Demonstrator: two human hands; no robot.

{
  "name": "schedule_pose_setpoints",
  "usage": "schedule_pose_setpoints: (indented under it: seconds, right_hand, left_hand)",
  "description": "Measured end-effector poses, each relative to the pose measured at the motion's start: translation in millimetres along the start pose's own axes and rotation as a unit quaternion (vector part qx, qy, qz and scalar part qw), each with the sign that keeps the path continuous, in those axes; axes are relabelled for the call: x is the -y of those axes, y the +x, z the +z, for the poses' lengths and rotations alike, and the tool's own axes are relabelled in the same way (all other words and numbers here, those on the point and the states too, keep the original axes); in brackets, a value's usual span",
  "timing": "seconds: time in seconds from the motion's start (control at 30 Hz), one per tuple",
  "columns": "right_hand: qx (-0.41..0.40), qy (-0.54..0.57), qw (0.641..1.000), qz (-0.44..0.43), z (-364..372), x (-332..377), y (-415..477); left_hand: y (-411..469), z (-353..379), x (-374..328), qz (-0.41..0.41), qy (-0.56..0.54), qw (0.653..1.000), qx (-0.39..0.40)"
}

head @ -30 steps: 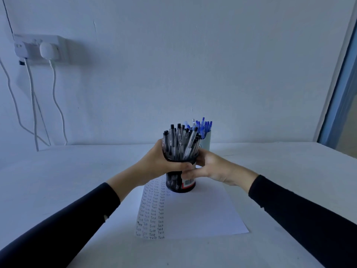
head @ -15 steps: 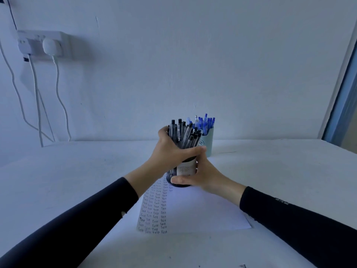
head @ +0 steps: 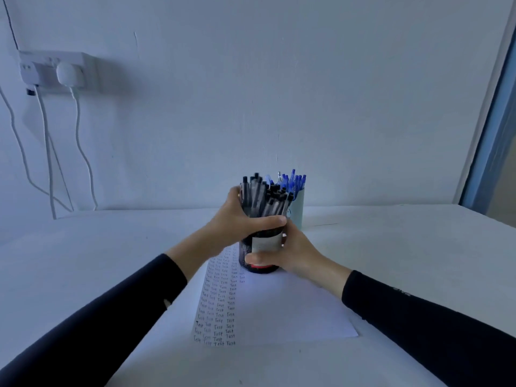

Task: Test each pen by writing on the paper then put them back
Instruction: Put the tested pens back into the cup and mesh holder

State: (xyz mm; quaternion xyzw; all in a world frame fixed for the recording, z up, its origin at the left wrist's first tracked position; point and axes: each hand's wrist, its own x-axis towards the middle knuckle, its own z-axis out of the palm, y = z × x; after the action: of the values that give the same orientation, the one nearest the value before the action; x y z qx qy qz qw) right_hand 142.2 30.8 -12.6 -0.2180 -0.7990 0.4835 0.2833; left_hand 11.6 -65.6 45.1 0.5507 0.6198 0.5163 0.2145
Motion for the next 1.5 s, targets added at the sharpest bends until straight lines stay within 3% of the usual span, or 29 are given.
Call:
schedule_pose_setpoints:
  seconds: [0.07,0.2,0.4,0.5,0.57,0.67,0.8,0.87,0.97,1.03,1.13,1.2,1.37,1.43,1.5]
  right_hand:
    - [-0.062,0.008,0.998,-0.015,6.3,-1.4,-2.4]
    - [-0.064,-0.024,0.997,-0.044,9.1,-4.7,-0.2]
    - [0.111,0.035,0.991,-0.064,-18.8,17.7,1.1]
    - [0.238,0.050,0.969,-0.042,-29.6,22.5,-2.7]
    - [0.270,0.032,0.962,-0.020,-30.9,21.4,-3.6]
    - [0.242,-0.009,0.970,-0.001,-28.1,21.2,-6.8]
    - [0.114,0.016,0.993,0.027,-10.9,16.9,-15.5]
    - [0.064,0.026,0.998,0.015,4.1,12.8,-16.1]
    - [0.020,0.033,0.998,-0.048,4.8,15.0,-8.0]
    - [0.101,0.014,0.994,-0.043,-12.4,26.3,-7.5]
    - [0.245,0.000,0.969,-0.026,-29.8,34.4,-8.5]
    - [0.218,-0.003,0.976,-0.022,-26.0,30.0,-6.7]
    - [0.010,0.009,1.000,-0.015,-9.3,11.1,-0.8]
    - [0.018,0.019,1.000,-0.010,-9.4,6.2,1.6]
    - [0.041,0.004,0.999,0.002,-10.9,1.7,4.8]
  left_hand:
    - [-5.1,15.8,-1.5,-0.005,0.005,0.995,-0.098]
    - [-0.5,24.1,3.5,-0.012,-0.005,0.994,-0.109]
    - [0.8,-7.5,-14.9,0.080,-0.074,0.991,0.071]
    - [0.5,-17.8,-6.1,0.069,-0.126,0.977,0.157]
    - [0.2,-16.7,1.1,0.057,-0.108,0.974,0.193]
    - [-2.9,-12.0,2.6,0.066,-0.060,0.976,0.196]
    - [-2.4,-6.3,-0.3,0.084,-0.064,0.993,0.047]
    - [1.5,-2.0,6.1,0.069,-0.046,0.996,0.015]
    - [1.2,-8.1,6.6,0.032,-0.030,0.995,0.088]
    - [-2.1,-21.6,-0.4,0.053,-0.048,0.982,0.175]
    - [-5.0,-29.4,-4.5,0.070,-0.071,0.968,0.232]
    - [-0.8,-21.4,-2.5,0.059,-0.054,0.979,0.187]
    - [7.6,2.4,10.8,0.016,-0.074,0.996,-0.041]
    - [9.0,8.8,17.1,-0.008,-0.079,0.994,-0.069]
    - [12.0,7.6,21.3,-0.008,-0.081,0.996,-0.045]
